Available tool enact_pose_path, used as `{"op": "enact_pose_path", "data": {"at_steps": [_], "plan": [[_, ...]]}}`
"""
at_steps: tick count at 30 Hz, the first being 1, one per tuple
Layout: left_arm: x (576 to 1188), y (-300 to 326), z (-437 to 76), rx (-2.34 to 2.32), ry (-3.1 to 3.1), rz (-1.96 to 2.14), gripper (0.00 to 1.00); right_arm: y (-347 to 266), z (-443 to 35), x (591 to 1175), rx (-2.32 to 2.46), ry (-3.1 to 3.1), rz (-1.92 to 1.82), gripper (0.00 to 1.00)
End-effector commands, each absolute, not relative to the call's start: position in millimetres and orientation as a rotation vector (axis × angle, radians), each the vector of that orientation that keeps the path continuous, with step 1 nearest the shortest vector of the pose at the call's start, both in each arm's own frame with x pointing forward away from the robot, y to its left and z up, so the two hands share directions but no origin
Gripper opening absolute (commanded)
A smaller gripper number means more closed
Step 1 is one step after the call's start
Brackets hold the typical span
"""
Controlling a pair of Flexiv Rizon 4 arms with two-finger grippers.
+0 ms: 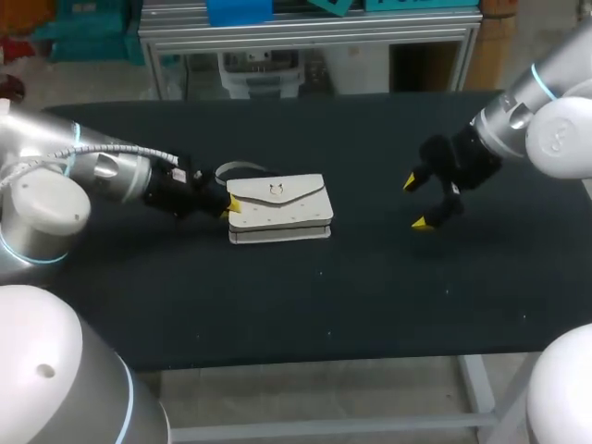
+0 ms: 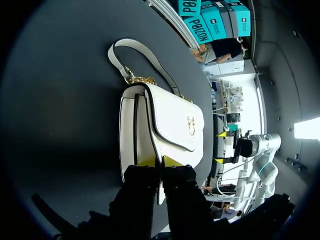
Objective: Pick up the bag, open it, inspect its contents, close it, and place it on the opposite side
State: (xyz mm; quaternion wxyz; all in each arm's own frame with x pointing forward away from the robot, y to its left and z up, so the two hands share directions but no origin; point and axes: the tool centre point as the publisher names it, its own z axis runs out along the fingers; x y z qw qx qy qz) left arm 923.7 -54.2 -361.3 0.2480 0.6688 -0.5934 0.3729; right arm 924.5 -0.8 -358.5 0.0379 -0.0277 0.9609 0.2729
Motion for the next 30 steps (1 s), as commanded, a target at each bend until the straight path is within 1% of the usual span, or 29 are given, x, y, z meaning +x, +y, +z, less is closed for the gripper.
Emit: {"op": "enact_pose_path", "data": {"at_steps": [1,9,20,30], "plan": [[915.0,-68.1,-362.6,1.973,-1.565,1.259,0.00,-0.2,-358.9,924.6,-0.085,2.948,0.837,1.00],[909.3,-95.7,-365.6,1.925,-1.613,1.166,0.00,-0.2,-358.9,924.6,-0.085,2.948,0.837,1.00],[911.1,-118.6,-366.7,1.796,-1.730,0.903,0.00,-0.2,-358.9,924.6,-0.085,2.948,0.837,1.00],[910.1,-120.7,-366.5,1.796,-1.717,0.880,0.00,-0.2,-358.9,924.6,-0.085,2.948,0.837,1.00]]}}
